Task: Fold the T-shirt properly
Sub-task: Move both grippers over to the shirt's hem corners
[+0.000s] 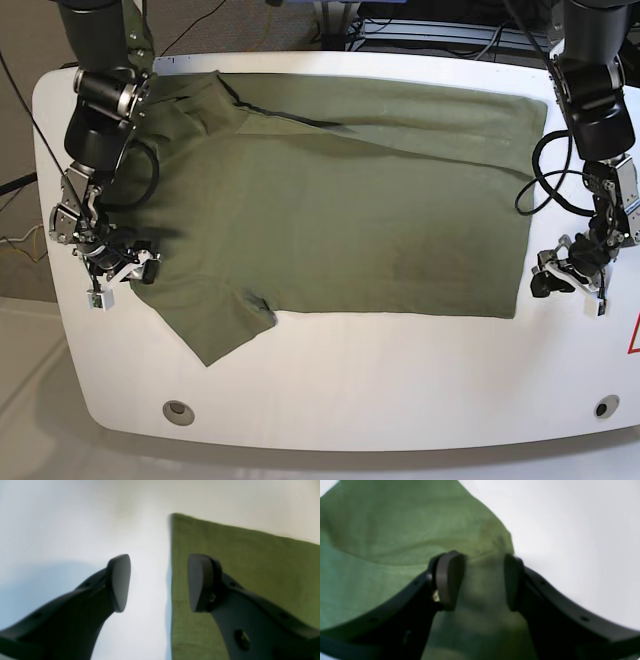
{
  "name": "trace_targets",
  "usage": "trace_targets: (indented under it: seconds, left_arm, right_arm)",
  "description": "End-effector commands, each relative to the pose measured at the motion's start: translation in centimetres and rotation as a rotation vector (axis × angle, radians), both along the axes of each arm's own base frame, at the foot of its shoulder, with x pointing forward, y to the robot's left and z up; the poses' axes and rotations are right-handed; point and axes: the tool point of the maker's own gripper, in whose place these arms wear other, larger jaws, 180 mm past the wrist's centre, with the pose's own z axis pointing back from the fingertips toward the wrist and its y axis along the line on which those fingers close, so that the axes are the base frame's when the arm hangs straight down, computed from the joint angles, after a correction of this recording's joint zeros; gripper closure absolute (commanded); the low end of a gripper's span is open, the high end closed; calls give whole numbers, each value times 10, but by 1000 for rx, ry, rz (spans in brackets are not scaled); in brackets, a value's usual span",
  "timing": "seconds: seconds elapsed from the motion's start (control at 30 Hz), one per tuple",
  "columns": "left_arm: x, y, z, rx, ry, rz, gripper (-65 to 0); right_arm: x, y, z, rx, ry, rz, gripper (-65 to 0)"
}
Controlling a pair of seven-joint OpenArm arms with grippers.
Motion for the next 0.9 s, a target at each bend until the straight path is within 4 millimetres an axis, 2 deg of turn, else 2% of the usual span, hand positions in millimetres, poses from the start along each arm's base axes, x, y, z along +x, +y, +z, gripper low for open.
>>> trace_targets:
  seconds: [0.0, 0.37, 0.63, 0.87]
  left_arm:
    - [13, 10, 25, 11, -71, 15, -337]
    - [9, 7, 17, 30, -62, 11, -341]
    - [10, 8, 14, 35, -69, 16, -344]
    - [9, 10, 2, 25, -56, 32, -344]
  right_arm:
    - [11, -12, 14, -8, -35, -8, -277]
    - [4, -3, 3, 7, -11, 13, -271]
    - [4, 0, 5, 6, -26, 18, -272]
    - [0, -4, 7, 1, -29, 11, -282]
